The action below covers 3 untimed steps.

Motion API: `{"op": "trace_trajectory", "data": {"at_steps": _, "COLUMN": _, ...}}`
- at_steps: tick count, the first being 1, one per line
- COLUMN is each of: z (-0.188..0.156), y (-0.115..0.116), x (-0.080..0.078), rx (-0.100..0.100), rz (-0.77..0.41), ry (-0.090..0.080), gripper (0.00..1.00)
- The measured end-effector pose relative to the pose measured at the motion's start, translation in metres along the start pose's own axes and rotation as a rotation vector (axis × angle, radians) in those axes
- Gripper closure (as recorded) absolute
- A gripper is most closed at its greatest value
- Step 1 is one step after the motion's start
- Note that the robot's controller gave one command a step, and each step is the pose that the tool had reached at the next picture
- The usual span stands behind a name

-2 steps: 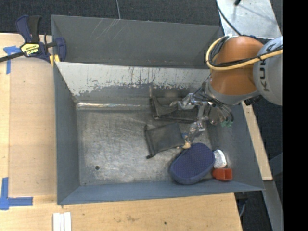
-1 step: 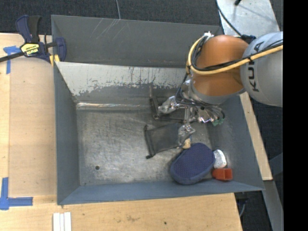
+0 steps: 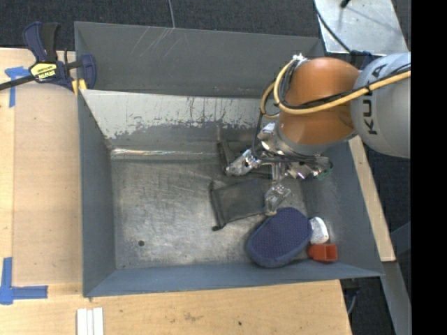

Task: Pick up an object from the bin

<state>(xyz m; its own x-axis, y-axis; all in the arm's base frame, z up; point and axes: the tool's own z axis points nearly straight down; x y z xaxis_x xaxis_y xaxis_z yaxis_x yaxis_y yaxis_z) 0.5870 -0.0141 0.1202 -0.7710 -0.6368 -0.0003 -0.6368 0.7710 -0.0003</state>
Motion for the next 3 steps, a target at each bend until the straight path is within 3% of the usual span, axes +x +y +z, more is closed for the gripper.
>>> {"op": "trace_trajectory", "data": {"at_steps": 1, "z": 0.0460, "y": 0.0191, "x": -0.0211, "rx": 0.007, "rz": -0.359, "ry": -0.004, "gripper": 0.00}}
{"op": "trace_trajectory", "data": {"at_steps": 2, "z": 0.0438, "y": 0.0175, "x": -0.0221, "rx": 0.004, "rz": -0.355, "ry": -0.004, "gripper": 0.00}}
{"op": "trace_trajectory", "data": {"at_steps": 3, "z": 0.0408, "y": 0.0178, "x": -0.0256, "rx": 0.007, "rz": -0.355, "ry": -0.013, "gripper": 1.00}}
